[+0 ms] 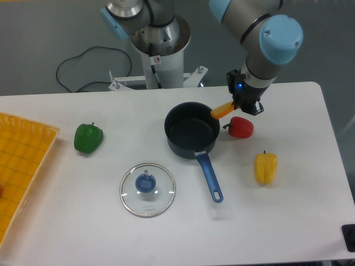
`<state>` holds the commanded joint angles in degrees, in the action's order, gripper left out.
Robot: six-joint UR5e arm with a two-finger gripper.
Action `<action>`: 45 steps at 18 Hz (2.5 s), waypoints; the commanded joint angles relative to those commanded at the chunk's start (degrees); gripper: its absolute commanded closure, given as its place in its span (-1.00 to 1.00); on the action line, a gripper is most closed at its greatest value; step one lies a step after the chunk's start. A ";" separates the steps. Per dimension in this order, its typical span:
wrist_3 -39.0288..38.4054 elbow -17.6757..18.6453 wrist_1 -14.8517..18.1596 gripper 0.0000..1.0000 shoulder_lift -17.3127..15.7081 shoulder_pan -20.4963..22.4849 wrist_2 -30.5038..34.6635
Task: Place the bread slice in the pot
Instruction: 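Carry the held bread slice with the gripper toward the saucepan rim, then move the gripper over the saucepan opening, holding the bread slice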
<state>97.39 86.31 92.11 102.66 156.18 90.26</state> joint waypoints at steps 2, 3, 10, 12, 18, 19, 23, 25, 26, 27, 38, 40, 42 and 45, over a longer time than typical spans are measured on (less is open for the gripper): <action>-1.14 0.44 -0.17 0.80 0.00 -0.26 0.00; -1.23 0.44 -0.18 0.80 0.00 -0.26 0.00; -3.87 1.76 0.00 0.80 -0.79 -0.53 0.35; -5.62 2.20 -0.09 0.80 -0.79 -1.40 0.70; -6.60 4.13 0.17 0.80 -1.75 -3.43 1.05; -6.86 4.83 0.00 0.80 -1.93 -3.60 1.05; -8.70 6.15 0.18 0.80 -2.02 -5.27 1.06; -10.54 6.33 0.09 0.80 -1.93 -6.23 1.14; -11.33 6.42 0.17 0.80 -1.67 -7.02 1.06; -12.13 6.68 0.18 0.80 -1.58 -7.64 1.14; -12.92 9.49 0.53 0.80 -1.76 -8.79 3.52; -12.93 9.23 0.88 0.80 -1.76 -8.79 3.52; -12.92 8.35 2.98 0.80 -1.93 -8.79 3.52; -12.92 7.65 4.13 0.80 -1.93 -8.79 3.51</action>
<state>84.46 93.96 96.24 100.72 147.39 93.78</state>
